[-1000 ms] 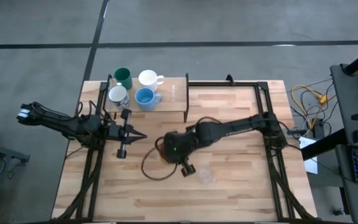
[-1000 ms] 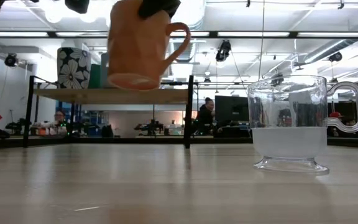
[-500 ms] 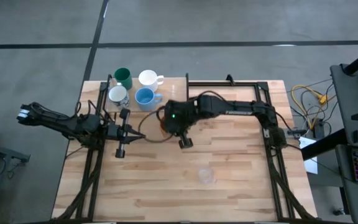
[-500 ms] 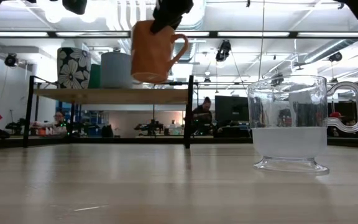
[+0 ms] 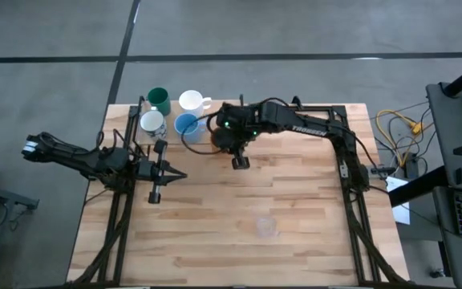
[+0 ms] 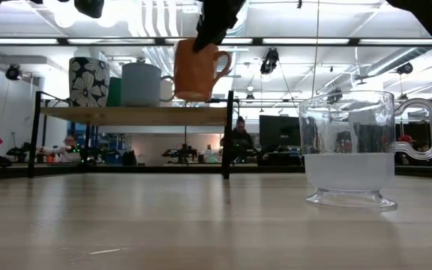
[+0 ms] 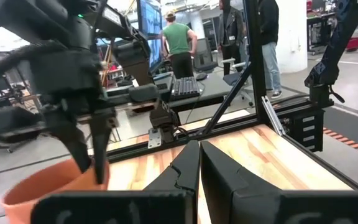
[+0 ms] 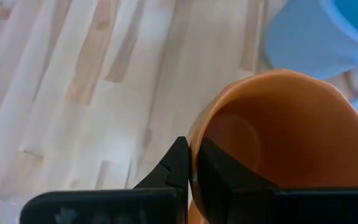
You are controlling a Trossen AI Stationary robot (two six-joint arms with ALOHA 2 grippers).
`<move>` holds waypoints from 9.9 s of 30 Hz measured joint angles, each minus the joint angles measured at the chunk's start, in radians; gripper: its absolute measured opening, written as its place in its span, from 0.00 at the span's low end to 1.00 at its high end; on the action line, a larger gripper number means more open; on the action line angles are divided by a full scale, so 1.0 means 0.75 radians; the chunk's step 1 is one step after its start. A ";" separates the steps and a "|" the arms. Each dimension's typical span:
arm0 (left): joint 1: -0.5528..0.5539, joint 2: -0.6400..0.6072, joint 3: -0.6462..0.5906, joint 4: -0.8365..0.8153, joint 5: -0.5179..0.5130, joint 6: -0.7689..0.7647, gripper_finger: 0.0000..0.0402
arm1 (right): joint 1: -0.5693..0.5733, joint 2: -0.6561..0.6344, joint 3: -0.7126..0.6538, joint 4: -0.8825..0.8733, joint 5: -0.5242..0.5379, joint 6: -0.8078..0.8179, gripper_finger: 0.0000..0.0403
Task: Stack small to large cups/mugs on shelf
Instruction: Put the orange mug on the shelf, then adjust the orange mug and the light blue mug
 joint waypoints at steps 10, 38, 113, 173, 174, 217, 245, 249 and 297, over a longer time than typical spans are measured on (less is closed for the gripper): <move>0.000 0.002 -0.001 0.001 -0.001 0.000 0.00 | -0.061 0.002 0.016 -0.007 -0.001 -0.029 0.03; -0.001 0.001 -0.001 -0.009 -0.002 0.001 0.00 | -0.143 0.006 0.013 0.005 0.001 -0.080 0.03; -0.001 0.002 -0.001 -0.012 -0.002 0.000 0.00 | -0.144 0.006 -0.019 0.146 0.071 -0.097 0.36; 0.159 0.560 0.906 -1.134 -0.397 -0.107 0.00 | -0.231 -0.855 -1.117 0.935 -0.051 -0.399 0.17; 0.169 0.581 0.933 -1.168 -0.396 -0.112 0.00 | -0.235 -0.868 -1.146 0.962 -0.051 -0.398 0.17; 0.542 0.766 1.163 -1.646 -0.268 -0.076 0.56 | -0.279 -0.888 -1.335 1.183 -0.106 -0.206 0.50; 0.580 0.780 1.072 -1.603 -0.262 -0.067 0.61 | -0.279 -0.887 -1.356 1.181 -0.105 -0.217 0.50; 0.583 0.781 1.039 -1.596 -0.261 -0.065 0.61 | -0.279 -0.887 -1.356 1.181 -0.105 -0.218 0.50; 0.540 0.775 1.100 -1.571 -0.254 0.022 0.00 | -0.276 -0.886 -1.333 1.172 -0.105 -0.097 0.50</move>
